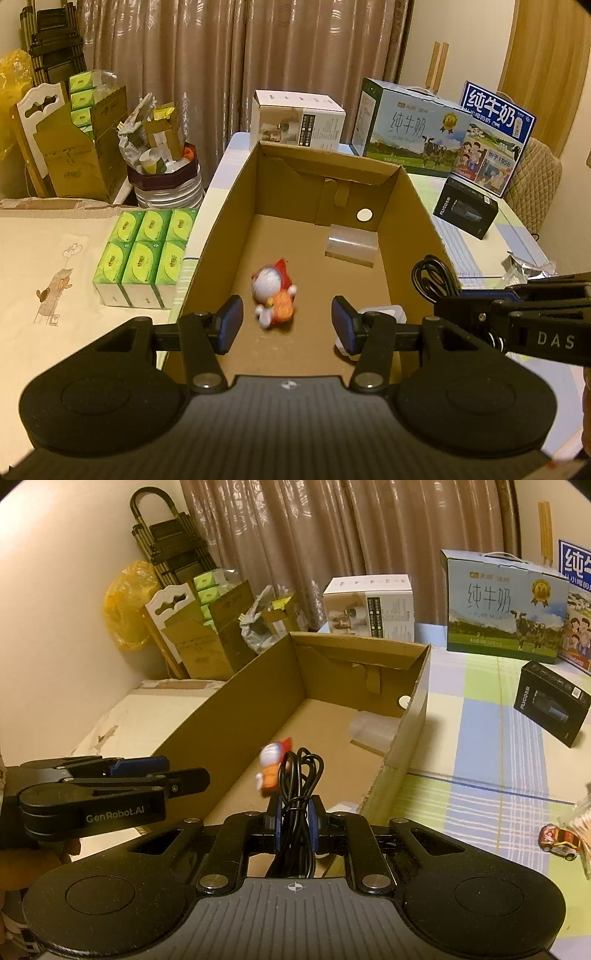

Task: Organize objects
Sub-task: 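Carry the cable and figure into the cardboard box and release both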

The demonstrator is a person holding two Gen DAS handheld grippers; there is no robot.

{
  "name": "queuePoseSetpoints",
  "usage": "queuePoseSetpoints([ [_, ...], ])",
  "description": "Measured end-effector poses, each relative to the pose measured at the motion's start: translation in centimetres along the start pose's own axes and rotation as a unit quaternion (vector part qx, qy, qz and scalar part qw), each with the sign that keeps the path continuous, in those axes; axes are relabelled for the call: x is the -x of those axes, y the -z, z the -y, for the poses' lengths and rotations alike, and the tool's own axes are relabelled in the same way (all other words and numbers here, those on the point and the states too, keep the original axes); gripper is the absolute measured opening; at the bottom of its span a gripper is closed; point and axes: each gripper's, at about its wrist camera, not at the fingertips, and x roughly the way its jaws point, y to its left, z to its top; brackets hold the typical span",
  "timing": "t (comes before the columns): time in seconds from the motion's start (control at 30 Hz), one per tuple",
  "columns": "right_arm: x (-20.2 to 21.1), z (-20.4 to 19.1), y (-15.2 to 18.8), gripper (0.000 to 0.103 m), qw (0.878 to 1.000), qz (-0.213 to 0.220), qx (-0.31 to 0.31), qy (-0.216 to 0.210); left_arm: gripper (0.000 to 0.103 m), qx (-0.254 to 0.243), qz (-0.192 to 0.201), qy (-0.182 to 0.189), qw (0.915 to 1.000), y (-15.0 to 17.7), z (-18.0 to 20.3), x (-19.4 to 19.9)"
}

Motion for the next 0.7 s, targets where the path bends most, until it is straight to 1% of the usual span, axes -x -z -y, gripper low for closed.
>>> queuePoseSetpoints([
  [0.17,0.0,0.0,-0.2,0.011,1.0,0.004,-0.008,-0.013,0.048,0.002,0.0,-0.003,1.0,0.2,-0.1,0.3],
  [0.23,0.0,0.1,-0.3,0.011,0.999,0.009,-0.015,-0.029,0.048,0.005,0.0,-0.002,1.0,0.3,-0.3,0.4],
  [0.3,0.1,0.4,-0.5,0.014,0.999,0.017,-0.028,-0.032,0.048,0.006,0.001,-0.003,1.0,0.4,-0.4,0.5],
  [0.33,0.3,0.6,-0.6,0.025,0.999,0.023,-0.034,-0.028,0.049,0.007,0.002,-0.004,1.0,0.4,-0.4,0.6],
  [0.37,0.5,0.7,-0.6,0.04,0.998,0.029,-0.039,-0.026,0.049,0.008,0.002,-0.005,1.0,0.4,-0.4,0.5],
  [0.43,0.9,1.0,-0.8,0.05,0.998,0.036,-0.044,-0.028,0.049,0.012,0.004,-0.005,0.9999,0.5,-0.6,0.7],
  [0.7,2.3,1.9,-0.3,0.051,0.997,0.038,-0.06,-0.016,0.051,0.023,0.011,-0.009,0.9996,0.8,-1.1,1.5],
])
